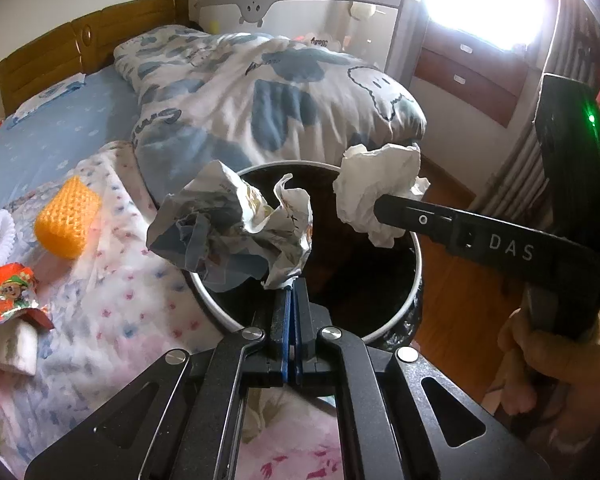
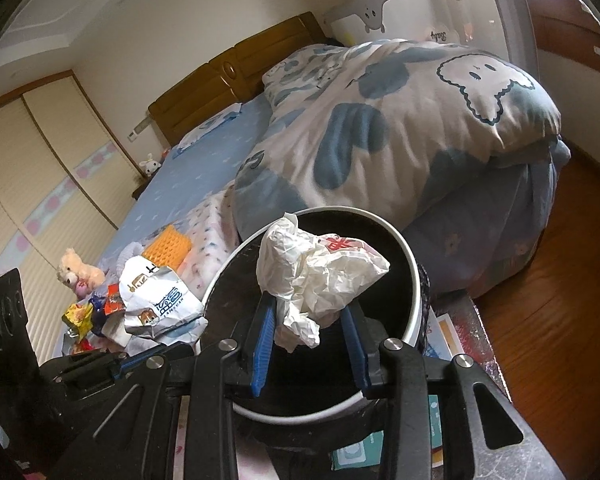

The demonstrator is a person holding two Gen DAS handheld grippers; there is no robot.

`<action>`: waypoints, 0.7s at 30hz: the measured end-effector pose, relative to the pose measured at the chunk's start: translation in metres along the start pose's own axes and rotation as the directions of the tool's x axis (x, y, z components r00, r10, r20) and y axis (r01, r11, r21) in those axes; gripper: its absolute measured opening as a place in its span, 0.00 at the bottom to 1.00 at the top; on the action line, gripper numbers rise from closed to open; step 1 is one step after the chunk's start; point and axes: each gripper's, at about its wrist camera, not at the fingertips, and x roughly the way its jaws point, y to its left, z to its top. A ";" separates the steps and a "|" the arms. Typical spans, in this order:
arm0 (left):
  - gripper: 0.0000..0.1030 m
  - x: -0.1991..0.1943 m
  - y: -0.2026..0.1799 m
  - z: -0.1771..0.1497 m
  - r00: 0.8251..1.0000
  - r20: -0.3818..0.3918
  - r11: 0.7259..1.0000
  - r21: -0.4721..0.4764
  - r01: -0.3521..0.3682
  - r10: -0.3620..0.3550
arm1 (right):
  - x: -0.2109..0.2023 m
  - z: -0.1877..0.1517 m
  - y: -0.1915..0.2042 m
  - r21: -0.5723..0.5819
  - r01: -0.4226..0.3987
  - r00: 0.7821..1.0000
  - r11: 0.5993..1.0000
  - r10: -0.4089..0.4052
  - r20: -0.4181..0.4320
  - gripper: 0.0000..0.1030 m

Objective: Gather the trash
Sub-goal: 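Carry both tissues to the bin and open both tools over it, then move both open tools back over the trash on the bed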

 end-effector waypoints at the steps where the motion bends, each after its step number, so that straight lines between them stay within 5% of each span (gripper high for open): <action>1: 0.02 0.002 0.001 0.000 1.000 -0.005 1.000 -0.009 0.000 0.000 | 0.001 0.001 0.000 -0.001 0.002 1.000 1.000 -0.002 -0.002 0.34; 3: 0.08 0.004 0.003 0.000 1.000 -0.011 1.000 -0.029 -0.009 0.009 | 0.004 0.002 -0.001 -0.003 0.006 1.000 1.000 -0.006 -0.010 0.35; 5: 0.36 0.004 0.007 0.000 1.000 -0.011 0.999 -0.053 -0.008 0.007 | 0.008 0.004 -0.002 0.002 0.010 1.000 1.000 -0.010 -0.022 0.46; 6: 0.40 0.003 0.008 -0.001 1.000 -0.004 0.998 -0.059 -0.015 0.015 | 0.009 0.004 -0.003 0.006 0.010 1.000 1.000 -0.010 -0.026 0.50; 9: 0.42 -0.002 0.012 -0.007 1.000 0.007 0.998 -0.061 -0.028 0.029 | 0.011 0.003 -0.004 0.013 0.021 0.999 1.000 -0.021 -0.027 0.68; 21: 0.56 -0.037 0.060 -0.062 0.994 0.000 0.976 -0.187 -0.111 0.113 | 0.007 -0.021 0.028 0.014 -0.003 1.000 1.000 0.003 -0.013 0.83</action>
